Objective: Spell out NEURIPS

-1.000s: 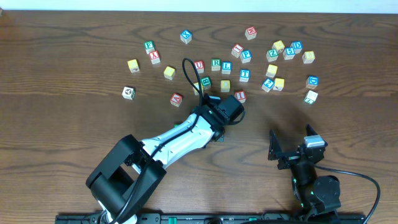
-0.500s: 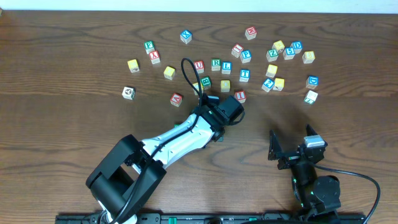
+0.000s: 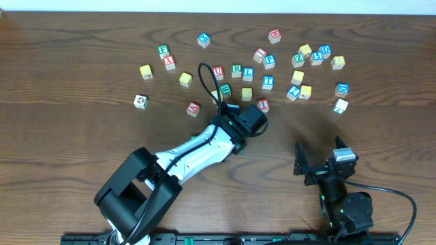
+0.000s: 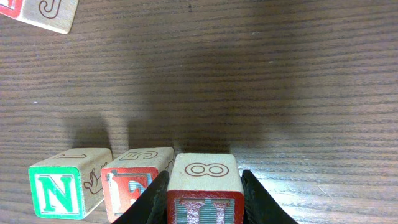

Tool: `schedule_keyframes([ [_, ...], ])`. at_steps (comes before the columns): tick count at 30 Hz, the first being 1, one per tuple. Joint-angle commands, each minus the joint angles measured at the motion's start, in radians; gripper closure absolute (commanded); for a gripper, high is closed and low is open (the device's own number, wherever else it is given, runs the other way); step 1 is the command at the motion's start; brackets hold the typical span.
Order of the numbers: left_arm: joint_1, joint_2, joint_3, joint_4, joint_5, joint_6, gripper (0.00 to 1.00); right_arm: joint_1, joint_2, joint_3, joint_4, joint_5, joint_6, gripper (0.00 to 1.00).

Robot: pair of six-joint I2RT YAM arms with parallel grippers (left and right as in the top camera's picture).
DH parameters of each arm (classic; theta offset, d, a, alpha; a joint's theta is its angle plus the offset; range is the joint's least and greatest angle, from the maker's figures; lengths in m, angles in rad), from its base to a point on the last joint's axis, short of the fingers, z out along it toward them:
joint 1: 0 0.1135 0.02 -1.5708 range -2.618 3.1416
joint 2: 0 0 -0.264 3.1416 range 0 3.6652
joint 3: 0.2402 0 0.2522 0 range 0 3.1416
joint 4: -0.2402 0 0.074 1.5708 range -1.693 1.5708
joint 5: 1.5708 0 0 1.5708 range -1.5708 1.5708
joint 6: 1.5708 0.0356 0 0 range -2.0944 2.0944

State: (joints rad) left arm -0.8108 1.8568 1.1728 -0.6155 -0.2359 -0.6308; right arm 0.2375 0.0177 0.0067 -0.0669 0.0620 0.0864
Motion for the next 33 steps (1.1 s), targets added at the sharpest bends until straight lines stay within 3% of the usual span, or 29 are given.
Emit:
schedule_keyframes([
  [1,-0.002,0.003,-0.011,0.002,-0.025,-0.012,0.88,-0.008,-0.002,-0.001,-0.004,-0.002,-0.006,0.01],
  [33,-0.002,0.002,-0.011,-0.030,-0.063,-0.023,0.88,-0.008,-0.002,-0.001,-0.004,-0.002,-0.006,0.01],
])
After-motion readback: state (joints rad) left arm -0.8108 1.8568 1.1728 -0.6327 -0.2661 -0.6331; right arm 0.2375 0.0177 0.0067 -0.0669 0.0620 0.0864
